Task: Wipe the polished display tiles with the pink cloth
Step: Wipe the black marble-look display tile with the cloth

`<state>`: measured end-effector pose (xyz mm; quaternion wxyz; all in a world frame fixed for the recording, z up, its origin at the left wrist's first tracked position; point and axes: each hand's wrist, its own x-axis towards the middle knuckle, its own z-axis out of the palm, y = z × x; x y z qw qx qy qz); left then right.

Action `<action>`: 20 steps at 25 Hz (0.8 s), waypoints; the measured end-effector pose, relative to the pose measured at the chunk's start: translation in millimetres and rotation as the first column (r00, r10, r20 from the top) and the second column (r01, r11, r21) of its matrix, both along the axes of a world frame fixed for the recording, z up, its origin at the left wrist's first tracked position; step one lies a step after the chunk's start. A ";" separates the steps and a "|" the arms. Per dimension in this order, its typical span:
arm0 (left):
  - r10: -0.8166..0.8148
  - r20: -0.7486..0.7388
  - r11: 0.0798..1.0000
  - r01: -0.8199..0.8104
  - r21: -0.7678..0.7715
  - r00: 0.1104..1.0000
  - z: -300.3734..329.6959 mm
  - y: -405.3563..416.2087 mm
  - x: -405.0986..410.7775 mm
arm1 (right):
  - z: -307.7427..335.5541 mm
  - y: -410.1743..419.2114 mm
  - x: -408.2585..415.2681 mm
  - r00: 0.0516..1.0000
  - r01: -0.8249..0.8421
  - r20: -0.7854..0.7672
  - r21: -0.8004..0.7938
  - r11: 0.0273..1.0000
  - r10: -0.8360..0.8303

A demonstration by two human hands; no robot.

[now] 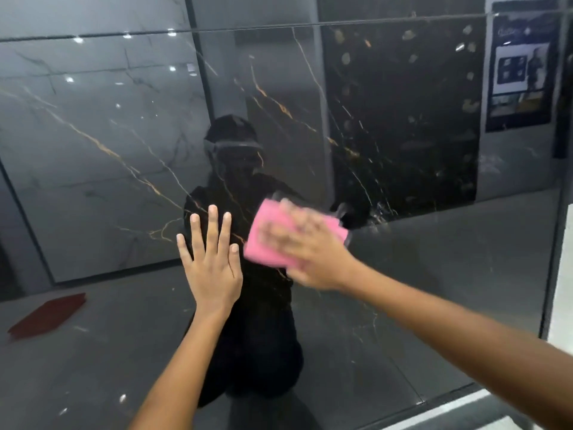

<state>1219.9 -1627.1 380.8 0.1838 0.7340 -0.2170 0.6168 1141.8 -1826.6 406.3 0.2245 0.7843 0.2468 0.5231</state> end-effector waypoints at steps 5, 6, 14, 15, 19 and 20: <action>0.023 -0.089 0.991 -0.035 -0.131 0.996 -1.6 -0.7 -1.3 | 72.6 -50.2 -16.8 0.987 0.158 -0.007 -0.113 0.981 -0.160; 0.026 -0.085 0.992 -0.036 -0.119 0.996 -3.3 -1.3 -0.9 | 110.9 -49.4 -17.9 0.985 0.147 0.056 0.224 0.963 -0.163; -0.063 -0.039 0.996 0.061 -0.071 0.997 -9.6 7.8 0.3 | -12.2 4.5 -26.0 0.951 0.147 -0.183 -0.440 0.886 -0.249; -0.071 -0.029 0.996 0.069 -0.052 0.997 -13.1 11.0 1.1 | -3.5 -7.4 -30.2 0.946 0.123 -0.192 -0.536 0.835 -0.263; -0.121 0.002 0.992 0.121 -0.048 0.993 -23.7 15.6 3.7 | 124.7 8.1 -16.2 0.977 0.193 0.016 0.367 0.910 -0.214; -0.132 -0.004 0.989 0.132 -0.073 0.991 -24.6 15.3 4.0 | 141.1 25.7 -13.1 0.978 0.143 0.031 0.612 0.778 -0.205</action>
